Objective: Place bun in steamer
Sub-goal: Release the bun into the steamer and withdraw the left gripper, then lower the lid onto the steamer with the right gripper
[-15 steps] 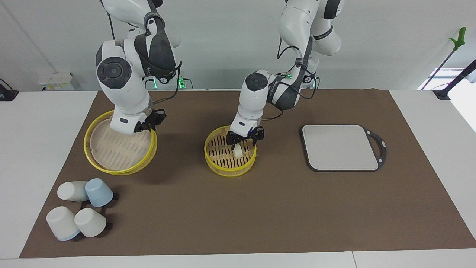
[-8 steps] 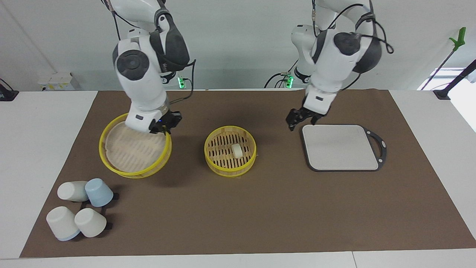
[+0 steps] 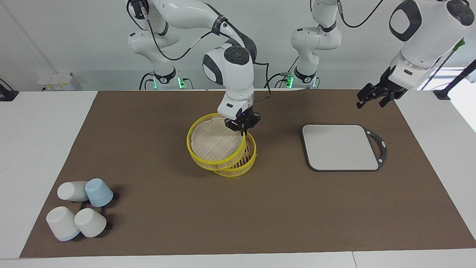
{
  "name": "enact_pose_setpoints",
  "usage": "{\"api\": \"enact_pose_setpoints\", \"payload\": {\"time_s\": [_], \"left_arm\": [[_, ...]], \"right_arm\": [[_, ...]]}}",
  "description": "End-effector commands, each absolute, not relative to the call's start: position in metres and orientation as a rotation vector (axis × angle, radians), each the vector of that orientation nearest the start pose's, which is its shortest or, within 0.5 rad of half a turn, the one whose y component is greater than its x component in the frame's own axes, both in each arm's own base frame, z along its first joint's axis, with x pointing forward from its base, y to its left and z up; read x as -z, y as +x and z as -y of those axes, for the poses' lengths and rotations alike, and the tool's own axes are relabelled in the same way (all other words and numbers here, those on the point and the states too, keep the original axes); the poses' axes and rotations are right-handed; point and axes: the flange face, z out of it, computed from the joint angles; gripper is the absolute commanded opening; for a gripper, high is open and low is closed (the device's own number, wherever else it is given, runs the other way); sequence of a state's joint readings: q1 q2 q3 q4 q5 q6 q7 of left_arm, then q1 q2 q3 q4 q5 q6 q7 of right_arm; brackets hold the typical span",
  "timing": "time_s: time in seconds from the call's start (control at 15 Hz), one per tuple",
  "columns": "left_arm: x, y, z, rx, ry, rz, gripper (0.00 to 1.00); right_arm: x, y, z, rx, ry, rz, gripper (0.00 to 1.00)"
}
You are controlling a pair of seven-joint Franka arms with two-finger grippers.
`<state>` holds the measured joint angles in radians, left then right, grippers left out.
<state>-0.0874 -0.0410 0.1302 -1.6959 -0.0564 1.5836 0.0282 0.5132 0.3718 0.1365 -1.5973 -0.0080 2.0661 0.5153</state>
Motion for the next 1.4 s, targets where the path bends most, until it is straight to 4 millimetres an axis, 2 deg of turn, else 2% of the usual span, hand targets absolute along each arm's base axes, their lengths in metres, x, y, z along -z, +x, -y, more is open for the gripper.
{"api": "enact_pose_setpoints", "payload": {"time_s": [0.0,0.2,0.47,0.67,0.93,1.07,1.13,1.2,1.27,1.33], "left_arm": [[-0.602,0.534,-0.017,-0.158,-3.164,-0.073,1.0],[-0.603,0.531,-0.018,-0.189,-3.162,-0.137,1.0],[-0.61,0.53,-0.016,-0.191,-3.141,-0.152,1.0],[-0.615,0.529,-0.016,-0.184,-3.124,-0.155,1.0],[-0.616,0.53,-0.016,-0.178,-3.105,-0.16,1.0],[-0.617,0.53,-0.016,-0.169,-3.107,-0.157,1.0],[-0.617,0.53,-0.015,-0.166,-3.108,-0.16,1.0],[-0.619,0.53,-0.014,-0.154,-3.108,-0.165,1.0],[-0.619,0.53,-0.013,-0.152,-3.108,-0.167,1.0],[-0.619,0.53,-0.013,-0.152,-3.109,-0.17,1.0]], "right_arm": [[-0.417,0.538,-0.413,0.127,-3.007,0.106,0.0],[-0.401,0.536,-0.413,0.118,-3.011,0.093,0.0],[-0.394,0.516,-0.437,0.137,-2.991,0.087,0.0],[-0.392,0.515,-0.439,0.155,-2.98,0.083,0.0],[-0.371,0.507,-0.439,0.209,-2.947,0.089,0.0],[-0.371,0.507,-0.438,0.206,-2.949,0.089,0.0],[-0.372,0.51,-0.436,0.205,-2.951,0.083,0.17],[-0.372,0.51,-0.435,0.202,-2.953,0.081,0.5],[-0.373,0.511,-0.434,0.198,-2.955,0.078,0.77],[-0.377,0.512,-0.435,0.198,-2.955,0.079,1.0]]}}
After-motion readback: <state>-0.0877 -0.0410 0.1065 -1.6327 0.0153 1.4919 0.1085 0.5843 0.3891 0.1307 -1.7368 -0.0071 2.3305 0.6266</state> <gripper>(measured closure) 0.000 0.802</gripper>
